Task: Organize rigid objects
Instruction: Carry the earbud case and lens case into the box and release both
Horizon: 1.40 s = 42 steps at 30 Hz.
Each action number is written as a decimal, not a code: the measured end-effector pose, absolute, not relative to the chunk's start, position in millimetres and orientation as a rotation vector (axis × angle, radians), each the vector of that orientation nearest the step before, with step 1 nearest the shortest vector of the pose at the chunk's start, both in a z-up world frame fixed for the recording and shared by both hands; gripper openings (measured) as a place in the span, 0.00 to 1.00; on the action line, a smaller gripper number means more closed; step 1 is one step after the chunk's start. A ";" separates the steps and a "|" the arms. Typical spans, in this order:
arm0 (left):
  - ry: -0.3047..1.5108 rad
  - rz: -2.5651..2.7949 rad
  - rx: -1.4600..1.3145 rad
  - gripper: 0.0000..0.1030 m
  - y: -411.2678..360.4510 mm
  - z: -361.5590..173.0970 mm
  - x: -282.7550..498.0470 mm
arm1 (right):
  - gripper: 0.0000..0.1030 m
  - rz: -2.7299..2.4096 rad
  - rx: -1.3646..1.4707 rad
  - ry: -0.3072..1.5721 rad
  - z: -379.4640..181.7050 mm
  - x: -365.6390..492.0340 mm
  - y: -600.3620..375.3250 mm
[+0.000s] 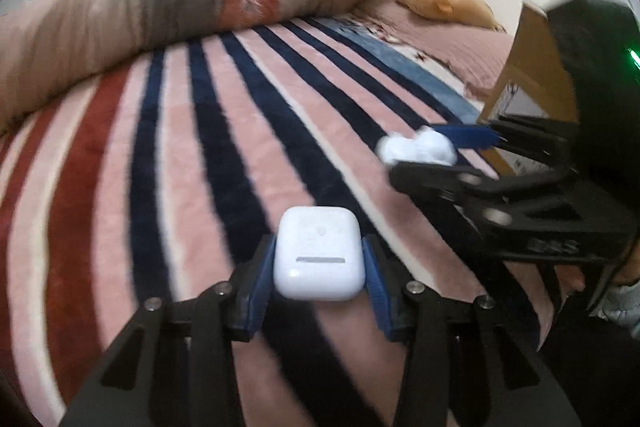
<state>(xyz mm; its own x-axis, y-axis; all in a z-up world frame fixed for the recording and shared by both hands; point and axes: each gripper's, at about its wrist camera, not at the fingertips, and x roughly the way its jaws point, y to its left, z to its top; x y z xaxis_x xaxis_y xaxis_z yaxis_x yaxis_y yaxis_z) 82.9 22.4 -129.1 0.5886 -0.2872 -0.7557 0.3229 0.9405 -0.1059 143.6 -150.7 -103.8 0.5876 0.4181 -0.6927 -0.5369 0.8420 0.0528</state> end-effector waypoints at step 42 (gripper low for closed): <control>0.826 -0.683 0.276 0.39 -260.8 -5.5 95.6 | 0.60 0.393 -0.086 0.604 -18.3 69.2 -393.7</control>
<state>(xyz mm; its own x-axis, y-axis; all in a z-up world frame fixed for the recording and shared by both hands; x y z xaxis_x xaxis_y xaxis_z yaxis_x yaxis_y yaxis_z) 95.6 -260.8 -5.5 0.4822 -0.4487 -0.7524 0.6545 0.7554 -0.0310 69.2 -393.7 -18.3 0.7518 0.3345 -0.5683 -0.3841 0.9226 0.0349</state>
